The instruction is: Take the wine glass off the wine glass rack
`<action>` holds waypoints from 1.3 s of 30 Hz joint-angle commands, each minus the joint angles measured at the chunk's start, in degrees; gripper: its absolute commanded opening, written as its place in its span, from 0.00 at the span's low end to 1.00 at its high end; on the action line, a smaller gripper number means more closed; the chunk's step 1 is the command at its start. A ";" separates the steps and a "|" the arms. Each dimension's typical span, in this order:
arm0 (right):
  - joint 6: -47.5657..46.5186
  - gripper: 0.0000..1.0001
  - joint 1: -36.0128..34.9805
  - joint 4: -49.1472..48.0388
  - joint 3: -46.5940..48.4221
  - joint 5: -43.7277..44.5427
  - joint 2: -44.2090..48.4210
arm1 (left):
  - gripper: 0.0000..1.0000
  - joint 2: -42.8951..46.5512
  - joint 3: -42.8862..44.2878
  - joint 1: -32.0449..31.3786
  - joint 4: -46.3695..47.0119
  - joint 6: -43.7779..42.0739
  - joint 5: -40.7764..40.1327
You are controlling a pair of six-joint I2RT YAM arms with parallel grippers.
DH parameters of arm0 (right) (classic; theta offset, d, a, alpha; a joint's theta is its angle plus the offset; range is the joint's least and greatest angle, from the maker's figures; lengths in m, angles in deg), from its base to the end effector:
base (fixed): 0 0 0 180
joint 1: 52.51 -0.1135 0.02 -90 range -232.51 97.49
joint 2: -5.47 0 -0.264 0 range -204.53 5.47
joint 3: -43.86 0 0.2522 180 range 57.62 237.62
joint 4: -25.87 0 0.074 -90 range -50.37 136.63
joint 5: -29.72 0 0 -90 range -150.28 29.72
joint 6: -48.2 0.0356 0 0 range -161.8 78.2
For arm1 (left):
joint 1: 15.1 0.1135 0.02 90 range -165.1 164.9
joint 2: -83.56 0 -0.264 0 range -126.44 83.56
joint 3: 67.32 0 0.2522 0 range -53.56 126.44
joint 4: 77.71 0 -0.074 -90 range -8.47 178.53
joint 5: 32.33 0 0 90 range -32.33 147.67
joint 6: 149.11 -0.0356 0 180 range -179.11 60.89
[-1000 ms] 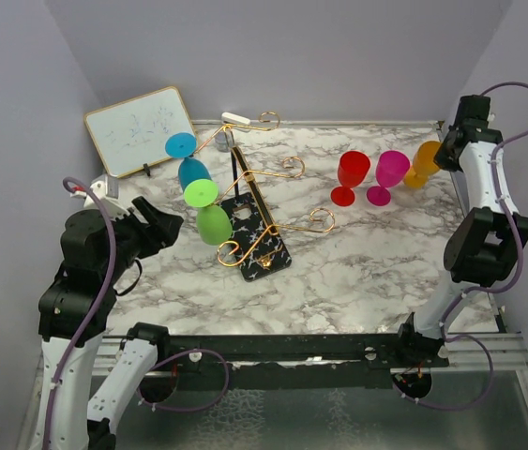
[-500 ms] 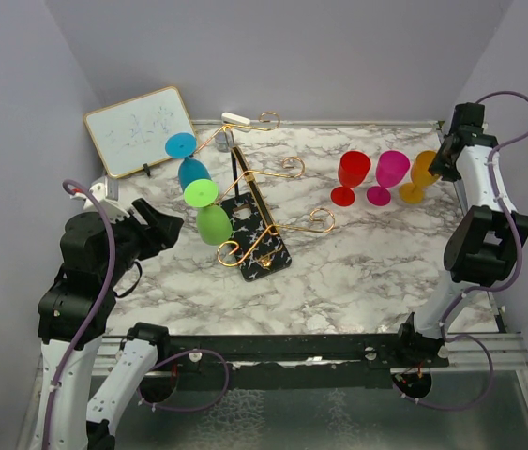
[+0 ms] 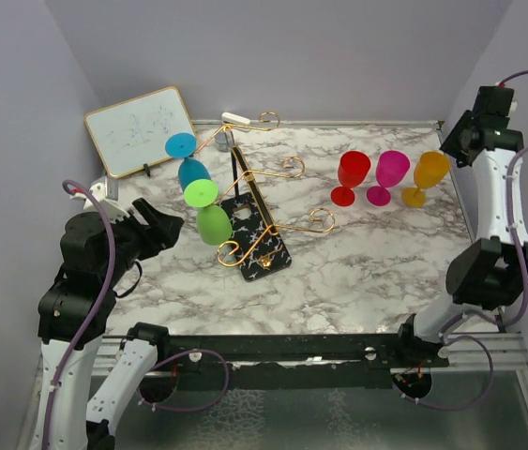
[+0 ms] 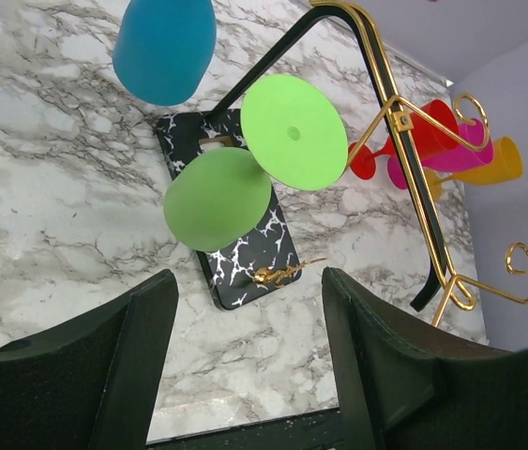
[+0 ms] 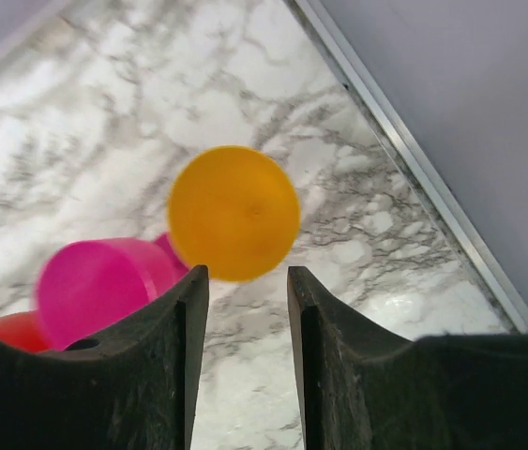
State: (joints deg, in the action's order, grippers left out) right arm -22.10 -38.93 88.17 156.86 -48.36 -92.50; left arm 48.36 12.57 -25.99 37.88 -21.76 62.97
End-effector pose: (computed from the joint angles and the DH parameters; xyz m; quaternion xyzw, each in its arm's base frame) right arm 0.3618 -0.0950 0.3604 0.3015 0.8766 -0.0772 0.3670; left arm 0.0844 -0.0196 0.4061 -0.1610 0.8013 -0.2695 0.5093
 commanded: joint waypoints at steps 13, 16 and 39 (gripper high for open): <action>12.75 0.25 -41.50 -7.10 12.20 -43.84 12.46 | 0.66 -1.35 0.80 -0.27 1.00 2.72 -4.89; 12.89 0.27 -49.41 -6.05 19.26 -43.00 6.39 | 0.66 -0.60 0.43 -0.27 1.03 4.42 -5.07; 14.93 0.35 -61.31 5.39 35.63 -33.87 -16.90 | 0.65 0.55 -1.30 -0.26 -1.10 4.82 -5.36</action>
State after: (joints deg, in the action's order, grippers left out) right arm -7.56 -100.04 91.47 190.15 -84.51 -106.89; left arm 48.10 11.74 -26.10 36.74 -17.41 58.23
